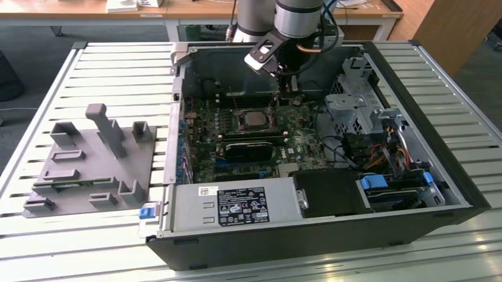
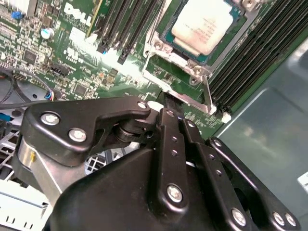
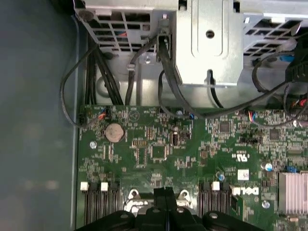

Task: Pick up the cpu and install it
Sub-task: 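Close the cpu cover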

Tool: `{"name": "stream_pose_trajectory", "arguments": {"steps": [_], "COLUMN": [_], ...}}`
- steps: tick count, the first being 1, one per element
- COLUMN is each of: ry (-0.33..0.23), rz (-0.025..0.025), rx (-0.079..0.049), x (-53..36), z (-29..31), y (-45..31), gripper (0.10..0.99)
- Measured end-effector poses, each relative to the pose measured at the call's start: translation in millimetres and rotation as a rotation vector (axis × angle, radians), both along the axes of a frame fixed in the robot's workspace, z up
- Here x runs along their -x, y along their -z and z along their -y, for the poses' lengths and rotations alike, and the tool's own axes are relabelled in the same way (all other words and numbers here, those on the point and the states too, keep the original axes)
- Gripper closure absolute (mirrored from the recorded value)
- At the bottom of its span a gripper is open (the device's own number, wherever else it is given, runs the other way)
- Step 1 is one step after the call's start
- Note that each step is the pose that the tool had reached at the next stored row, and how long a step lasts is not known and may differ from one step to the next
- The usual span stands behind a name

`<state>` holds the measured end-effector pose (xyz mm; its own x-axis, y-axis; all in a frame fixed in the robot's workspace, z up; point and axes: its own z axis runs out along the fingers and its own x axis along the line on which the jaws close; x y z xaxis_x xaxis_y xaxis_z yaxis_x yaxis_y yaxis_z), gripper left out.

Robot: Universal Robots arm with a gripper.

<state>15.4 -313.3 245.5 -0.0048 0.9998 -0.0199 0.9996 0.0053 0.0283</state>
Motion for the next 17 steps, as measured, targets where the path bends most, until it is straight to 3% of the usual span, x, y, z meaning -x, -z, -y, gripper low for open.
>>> {"name": "stream_pose_trajectory", "arguments": {"steps": [9,17], "ry": [0.000,0.000], "rz": [0.0022,0.0025], "rx": [0.000,0.000], "x": [18.8,30.1], "z": [-0.1,0.0], "y": [0.1,0.3], "gripper": [0.980,0.980]}}
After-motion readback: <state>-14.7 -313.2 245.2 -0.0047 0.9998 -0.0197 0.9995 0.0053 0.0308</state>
